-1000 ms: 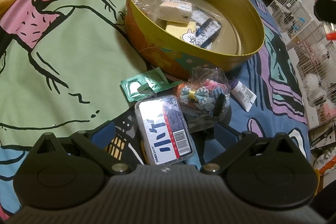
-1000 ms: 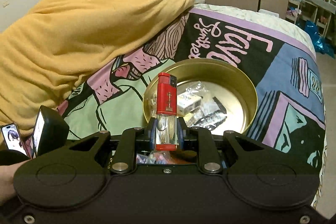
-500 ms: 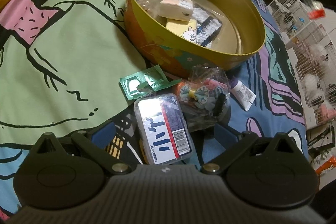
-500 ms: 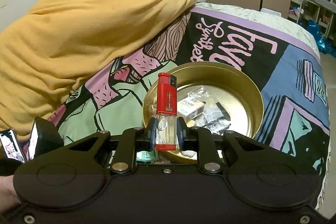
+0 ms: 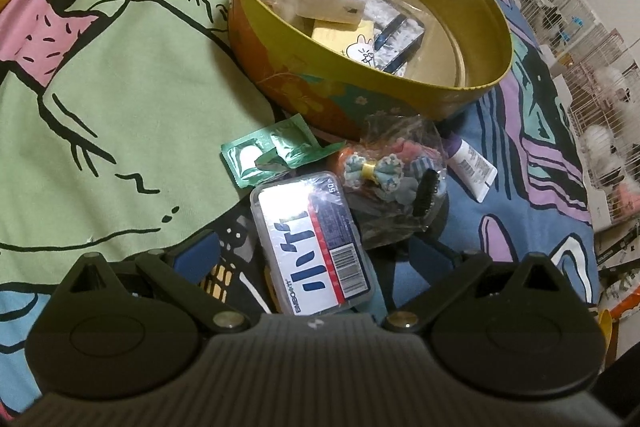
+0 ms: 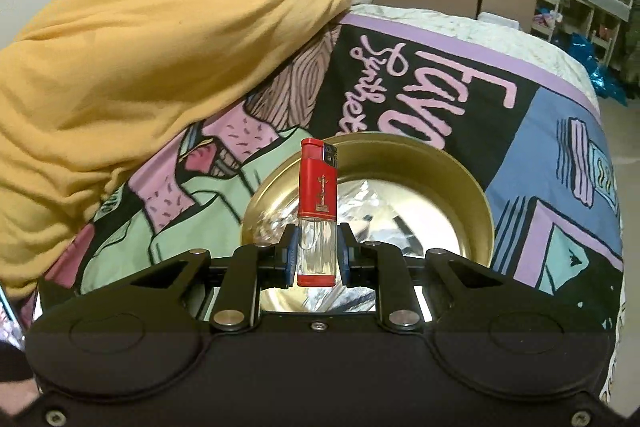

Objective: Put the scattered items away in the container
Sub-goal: 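Carry the red lighter into the gold tin and open the right gripper, then grasp the white plastic box with blue lettering with the left gripper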

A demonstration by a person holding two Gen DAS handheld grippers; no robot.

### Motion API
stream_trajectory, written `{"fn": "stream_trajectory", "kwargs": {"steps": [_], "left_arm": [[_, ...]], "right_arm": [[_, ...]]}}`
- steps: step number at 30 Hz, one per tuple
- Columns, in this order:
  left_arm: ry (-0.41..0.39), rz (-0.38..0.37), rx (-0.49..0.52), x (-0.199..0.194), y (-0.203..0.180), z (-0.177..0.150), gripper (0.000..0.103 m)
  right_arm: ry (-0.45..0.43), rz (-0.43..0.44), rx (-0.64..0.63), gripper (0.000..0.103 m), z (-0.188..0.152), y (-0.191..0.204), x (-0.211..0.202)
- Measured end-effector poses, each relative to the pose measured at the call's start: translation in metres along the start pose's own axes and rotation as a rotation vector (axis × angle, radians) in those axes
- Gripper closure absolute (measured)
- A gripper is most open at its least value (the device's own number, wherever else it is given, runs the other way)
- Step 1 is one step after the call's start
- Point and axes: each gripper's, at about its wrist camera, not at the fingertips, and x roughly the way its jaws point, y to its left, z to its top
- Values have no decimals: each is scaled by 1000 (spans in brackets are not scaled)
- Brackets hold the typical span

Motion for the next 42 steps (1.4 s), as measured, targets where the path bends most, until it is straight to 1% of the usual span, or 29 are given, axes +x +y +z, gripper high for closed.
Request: {"fn": "stream_trajectory", "kwargs": {"steps": [1, 2, 3, 4, 5, 6, 7, 9, 11, 13, 20, 24, 27, 31, 33, 37, 42], "left_arm": [[-1, 0, 0, 0, 0, 0, 0], [-1, -1, 1, 0, 0, 0, 0], [0, -2, 3, 0, 0, 0, 0], [2, 0, 6, 1, 0, 0, 0], [4, 2, 7, 2, 0, 0, 0], [8, 5, 9, 2, 0, -1, 0], [11, 5, 10, 3, 0, -1, 0], [13, 9, 15, 5, -1, 0, 0], [15, 13, 22, 6, -3, 0, 0], [19, 17, 27, 7, -4, 0, 0], [32, 36, 29, 13, -3, -1, 0], [52, 54, 26, 19, -1, -1, 0], [64, 82, 31, 24, -1, -1, 0], [68, 103, 24, 28, 1, -2, 0], [59, 103, 18, 29, 3, -2, 0], [49, 109, 18, 29, 5, -3, 7], [60, 126, 29, 34, 3, -5, 8]], "right_arm": [[-4, -14, 10, 83, 3, -2, 2], [-9, -25, 16, 70, 6, -4, 4], [-6, -41, 27, 33, 9, -7, 5], [-24, -73, 49, 15, 11, -10, 2], [-62, -107, 66, 0, 10, -11, -2], [-100, -126, 71, 0, 7, -11, -7], [-106, -117, 62, 0, 5, -12, -11], [-79, -68, 66, 0, -2, -16, -14], [-65, -52, 85, 0, -14, -22, -19], [-44, -59, 96, 0, -28, -27, -23], [16, -40, 133, 0, -75, -41, -31], [25, -59, 115, 0, -98, -40, -32], [36, -54, 125, 0, -113, -40, -29], [50, -70, 137, 0, -132, -40, -21], [61, -70, 129, 0, -139, -39, -18], [80, -48, 145, 0, -146, -40, -12], [84, -30, 179, 0, -150, -41, -9]]}}
